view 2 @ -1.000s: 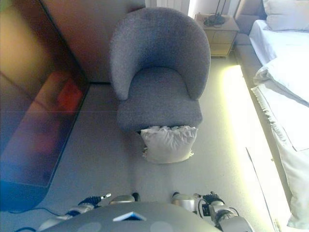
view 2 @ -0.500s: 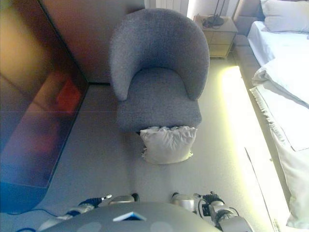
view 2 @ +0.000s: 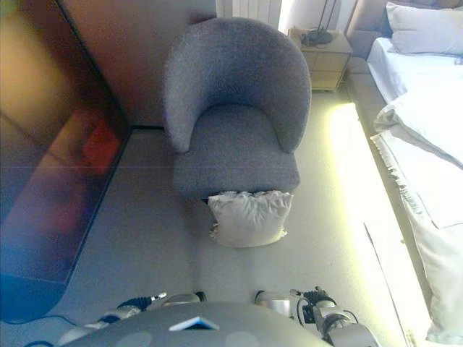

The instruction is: Pick up the cushion and take it to the sofa

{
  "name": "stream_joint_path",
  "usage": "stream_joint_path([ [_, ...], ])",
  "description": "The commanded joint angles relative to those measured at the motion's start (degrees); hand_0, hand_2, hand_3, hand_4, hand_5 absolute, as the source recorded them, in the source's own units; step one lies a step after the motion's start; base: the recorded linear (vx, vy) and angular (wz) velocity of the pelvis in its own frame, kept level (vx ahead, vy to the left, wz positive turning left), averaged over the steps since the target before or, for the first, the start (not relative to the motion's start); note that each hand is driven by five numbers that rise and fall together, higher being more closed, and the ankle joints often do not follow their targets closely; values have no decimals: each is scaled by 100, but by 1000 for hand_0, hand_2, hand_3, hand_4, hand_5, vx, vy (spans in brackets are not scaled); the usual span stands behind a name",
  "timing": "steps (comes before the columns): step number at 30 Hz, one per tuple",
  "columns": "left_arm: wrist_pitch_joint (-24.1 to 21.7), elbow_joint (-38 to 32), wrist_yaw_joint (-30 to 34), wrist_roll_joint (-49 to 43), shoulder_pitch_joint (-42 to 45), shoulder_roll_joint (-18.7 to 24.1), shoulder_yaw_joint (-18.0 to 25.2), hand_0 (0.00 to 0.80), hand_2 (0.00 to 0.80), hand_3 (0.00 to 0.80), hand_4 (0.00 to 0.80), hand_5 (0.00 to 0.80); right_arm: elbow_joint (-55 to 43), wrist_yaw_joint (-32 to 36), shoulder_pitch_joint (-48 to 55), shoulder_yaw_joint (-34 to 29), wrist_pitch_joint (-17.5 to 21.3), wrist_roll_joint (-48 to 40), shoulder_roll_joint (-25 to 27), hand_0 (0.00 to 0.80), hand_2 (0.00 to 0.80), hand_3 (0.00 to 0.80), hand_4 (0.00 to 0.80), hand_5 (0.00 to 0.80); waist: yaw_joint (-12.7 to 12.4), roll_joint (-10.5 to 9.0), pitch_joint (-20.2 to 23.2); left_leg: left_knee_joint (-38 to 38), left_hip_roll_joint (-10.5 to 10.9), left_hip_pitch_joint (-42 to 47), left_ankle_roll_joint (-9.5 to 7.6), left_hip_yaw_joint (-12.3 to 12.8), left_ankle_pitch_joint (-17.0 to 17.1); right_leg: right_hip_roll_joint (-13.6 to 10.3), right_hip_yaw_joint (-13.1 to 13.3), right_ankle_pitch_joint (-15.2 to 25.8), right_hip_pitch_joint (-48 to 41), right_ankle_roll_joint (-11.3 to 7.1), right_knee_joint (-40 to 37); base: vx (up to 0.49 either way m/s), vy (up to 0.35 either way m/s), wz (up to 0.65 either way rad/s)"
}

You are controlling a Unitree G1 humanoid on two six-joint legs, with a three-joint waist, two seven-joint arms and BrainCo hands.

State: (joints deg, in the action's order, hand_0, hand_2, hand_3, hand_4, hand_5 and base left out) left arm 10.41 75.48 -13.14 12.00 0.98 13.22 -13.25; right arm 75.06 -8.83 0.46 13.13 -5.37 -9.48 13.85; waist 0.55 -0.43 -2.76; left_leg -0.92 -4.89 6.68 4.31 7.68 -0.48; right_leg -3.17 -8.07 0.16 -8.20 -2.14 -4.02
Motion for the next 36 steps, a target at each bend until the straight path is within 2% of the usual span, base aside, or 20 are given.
stream_joint_path([
  [1,-135,163,-116,-80,-364,-79,209,0,0,0,0,0,200,-16,-593,207,-164,97,72,0,0,0,0,0,-100,-468,-593,-2229,-101,-1009,-301,-31,-32,-93,168,15,228,199,510,-37,-184,-13],
  [3,-78,131,-97,97,-342,-93,246,0,0,0,0,0,164,-3,-642,210,-220,74,129,0,0,0,0,0,-197,-460,-753,-2643,-69,-1410,-349,-128,65,-44,262,-17,187,265,610,43,-102,-25],
  [4,-61,144,-122,207,-301,-107,290,0,0,0,0,0,171,2,-651,181,-212,91,149,0,0,0,0,0,-295,-406,-822,-2554,66,-1600,-351,-217,177,18,349,-83,92,260,633,177,-19,-30],
  [6,-61,197,-156,329,-184,-117,378,0,0,0,0,0,218,45,-656,131,-157,213,171,0,0,0,0,0,-454,-268,-878,-2022,272,-1733,-348,-229,331,177,504,-267,-129,241,634,290,3,-30],
  [7,-44,224,-132,297,-122,-108,432,0,0,0,0,0,250,61,-644,103,-123,279,184,0,0,0,0,0,-530,-175,-874,-1582,318,-1812,-312,-132,499,293,581,-379,-287,243,604,377,12,-25],
  [9,-14,268,-103,259,-34,-92,460,0,0,0,0,0,278,54,-593,81,-80,329,190,0,0,0,0,0,-672,-37,-832,-788,340,-1941,-219,24,897,460,690,-592,-630,254,538,474,17,-19],
  [10,-19,285,-71,257,28,-79,451,0,0,0,0,0,297,58,-566,80,-51,326,194,0,0,0,0,0,-785,31,-795,-337,356,-2033,-155,10,1203,541,815,-736,-889,264,492,515,10,-28],
  [12,-28,306,1,206,105,-71,444,0,0,0,0,0,331,77,-539,96,-12,318,184,0,0,0,0,0,-960,61,-735,120,385,-2150,-85,-16,1507,586,1039,-987,-1289,281,448,532,1,-33],
  [16,-68,346,73,132,196,-114,466,0,0,0,0,0,370,77,-540,137,-83,312,137,0,0,0,0,0,-1161,42,-585,309,233,-2273,-56,-12,1474,463,1209,-1493,-1713,251,557,521,43,6],
  [19,-53,346,67,-40,147,-110,417,0,0,0,0,0,422,-7,-544,24,-174,214,87,0,0,0,0,0,-1100,0,-419,299,51,-2179,-168,446,1226,256,1010,-1676,-1809,81,814,562,155,-30],
  [21,-78,308,143,-32,71,-42,358,0,0,0,0,0,403,-37,-512,-52,-253,162,53,0,0,0,0,0,-1069,-88,-344,-72,64,-2218,-287,459,1080,108,906,-1431,-1742,-68,1212,438,135,-45],
  [24,-75,187,249,92,-86,61,325,0,0,0,0,0,383,-78,-439,-168,-269,147,10,0,0,0,0,0,-1060,-250,-208,-425,199,-2309,-579,629,822,-60,729,-521,-1580,-443,2060,362,130,-57],
  [25,-63,165,289,81,-141,113,329,0,0,0,0,0,354,-102,-411,-196,-213,192,-10,0,0,0,0,0,-1054,-273,-157,-383,250,-2233,-663,667,784,-91,620,-75,-1405,-643,2537,404,116,-35],
  [26,-20,154,296,103,-202,172,313,0,0,0,0,0,317,-159,-404,-219,-155,195,-25,0,0,0,0,0,-977,-282,-133,-286,340,-2036,-722,646,722,-173,464,268,-1043,-752,3138,409,97,-22],
  [27,27,140,285,97,-239,205,327,0,0,0,0,0,264,-190,-401,-231,-130,172,-9,0,0,0,0,0,-945,-186,-118,-238,287,-1871,-731,606,668,-161,420,509,-691,-755,3461,409,54,-33],
  [28,55,128,277,100,-273,251,342,0,0,0,0,0,208,-218,-423,-211,-112,111,-4,0,0,0,0,0,-822,-210,-161,-176,375,-1636,-756,534,573,-328,300,586,-196,-771,3683,357,-15,-21],
  [30,80,127,328,119,-432,323,296,0,0,0,0,0,87,-161,-518,-157,-94,43,29,0,0,0,0,0,-703,-127,-242,-139,297,-1405,-742,536,466,-451,-51,348,413,-678,3336,257,-105,-11],
  [33,135,104,267,265,-734,367,196,0,0,0,0,0,-74,-126,-669,-41,-71,31,48,0,0,0,0,0,-563,10,-448,-18,127,-1012,-562,424,355,-1071,-743,246,1202,-503,2697,64,-254,-13],
  [34,168,86,230,341,-837,371,168,0,0,0,0,0,-140,-137,-719,31,-77,-41,46,0,0,0,0,0,-511,26,-538,15,46,-931,-476,382,312,-1293,-818,347,1369,-505,2411,-53,-384,13],
  [36,170,58,146,493,-931,362,132,0,0,0,0,0,-216,-167,-756,88,-46,-180,33,0,0,0,0,0,-416,3,-657,55,-106,-873,-305,338,295,-1542,-732,607,1424,-619,1768,-8,-412,32],
])
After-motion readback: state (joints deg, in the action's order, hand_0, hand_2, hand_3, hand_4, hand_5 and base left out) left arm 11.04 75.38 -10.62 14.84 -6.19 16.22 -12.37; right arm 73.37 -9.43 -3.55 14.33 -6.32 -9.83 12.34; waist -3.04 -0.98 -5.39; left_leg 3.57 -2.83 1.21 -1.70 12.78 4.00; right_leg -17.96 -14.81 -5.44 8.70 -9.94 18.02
